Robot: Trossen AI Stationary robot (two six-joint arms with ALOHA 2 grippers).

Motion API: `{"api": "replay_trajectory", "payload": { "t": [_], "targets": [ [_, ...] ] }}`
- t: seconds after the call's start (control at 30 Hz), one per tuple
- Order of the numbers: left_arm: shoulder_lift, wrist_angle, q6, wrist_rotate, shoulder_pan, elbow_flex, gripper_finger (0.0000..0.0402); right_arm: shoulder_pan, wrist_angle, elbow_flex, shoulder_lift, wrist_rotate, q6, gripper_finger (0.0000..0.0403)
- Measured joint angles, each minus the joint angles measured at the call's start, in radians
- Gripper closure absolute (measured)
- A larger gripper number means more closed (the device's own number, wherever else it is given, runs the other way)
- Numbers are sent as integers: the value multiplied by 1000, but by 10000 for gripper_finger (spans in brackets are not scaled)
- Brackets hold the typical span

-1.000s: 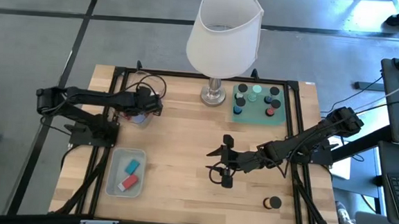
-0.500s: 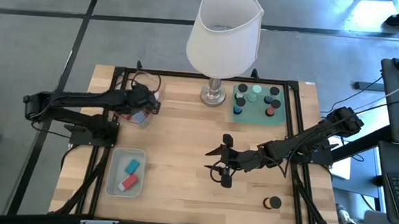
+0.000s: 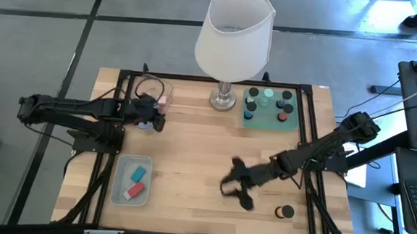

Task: Pick & Place Office items
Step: Put the yellow hourglass into the green bin

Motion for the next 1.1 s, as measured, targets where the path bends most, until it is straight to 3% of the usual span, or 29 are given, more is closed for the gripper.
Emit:
{"api": "replay_trajectory", "payload": {
  "t": [0.17, 0.4, 0.57, 0.7, 0.83, 0.93, 1.1],
  "targets": [
    [0, 92, 0, -62, -175, 0, 206, 117, -83, 0, 0, -156, 170, 199],
    [1, 379, 92, -203, -385, 0, 206, 198, -366, 0, 0, -189, 355, 199],
    [18, 636, 231, -245, -504, 0, 206, 200, -541, 0, 0, -88, 218, 199],
    [54, 812, 358, -243, -586, 0, 206, 195, -512, 0, 0, 76, 81, 199],
    [103, 884, 424, -244, -655, 0, 206, 161, -468, 0, 0, 180, -54, 199],
    [153, 904, 427, -247, -692, 0, 206, 124, -468, 0, 0, 178, -32, 199],
    [269, 944, 389, -249, -734, 0, 206, 71, -496, 0, 0, 28, 72, 194]
  ]
}}
